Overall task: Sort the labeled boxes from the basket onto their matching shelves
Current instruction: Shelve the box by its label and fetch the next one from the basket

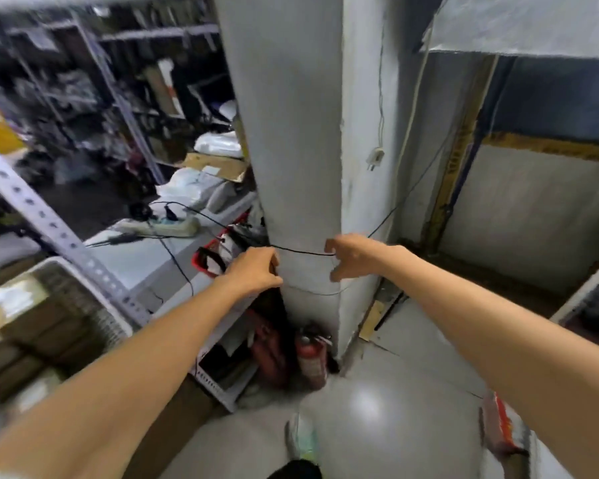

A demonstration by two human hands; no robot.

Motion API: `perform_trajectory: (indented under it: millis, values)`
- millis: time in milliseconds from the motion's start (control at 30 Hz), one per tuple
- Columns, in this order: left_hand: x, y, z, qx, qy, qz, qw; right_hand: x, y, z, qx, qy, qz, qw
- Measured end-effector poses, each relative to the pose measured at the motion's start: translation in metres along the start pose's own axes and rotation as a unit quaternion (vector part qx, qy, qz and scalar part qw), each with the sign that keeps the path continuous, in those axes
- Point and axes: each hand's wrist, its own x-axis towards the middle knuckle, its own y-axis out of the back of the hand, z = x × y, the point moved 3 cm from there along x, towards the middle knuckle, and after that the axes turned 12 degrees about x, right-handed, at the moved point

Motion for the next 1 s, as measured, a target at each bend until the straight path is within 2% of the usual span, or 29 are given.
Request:
perform_trajectory:
  millis: [200,400,633,800,1000]
  values:
    - [-0.087,0.005,-0.101,-0.025,0.113,-0.019,0.993,0.015,-0.043,-0.113,-0.019,0.118,-0.048,0.992]
    - [-0.165,0.005,-0.187,-0.04,0.208,0.013,0.977,0.04,-0.084,-0.21,-0.052,0.186,-0.097,0.976]
    - [-0.277,-0.02,-0.297,-0.063,0.34,0.003,0.938,0.05,-0.165,-0.341,-0.046,0.249,-0.158,0.954]
    - [-0.33,-0.031,-0.363,-0.094,0.389,0.011,0.916,0.062,-0.222,-0.418,-0.103,0.272,-0.2,0.935]
    - [-0.362,-0.05,-0.42,-0.143,0.416,0.034,0.897,0.086,-0.275,-0.476,-0.135,0.295,-0.21,0.922]
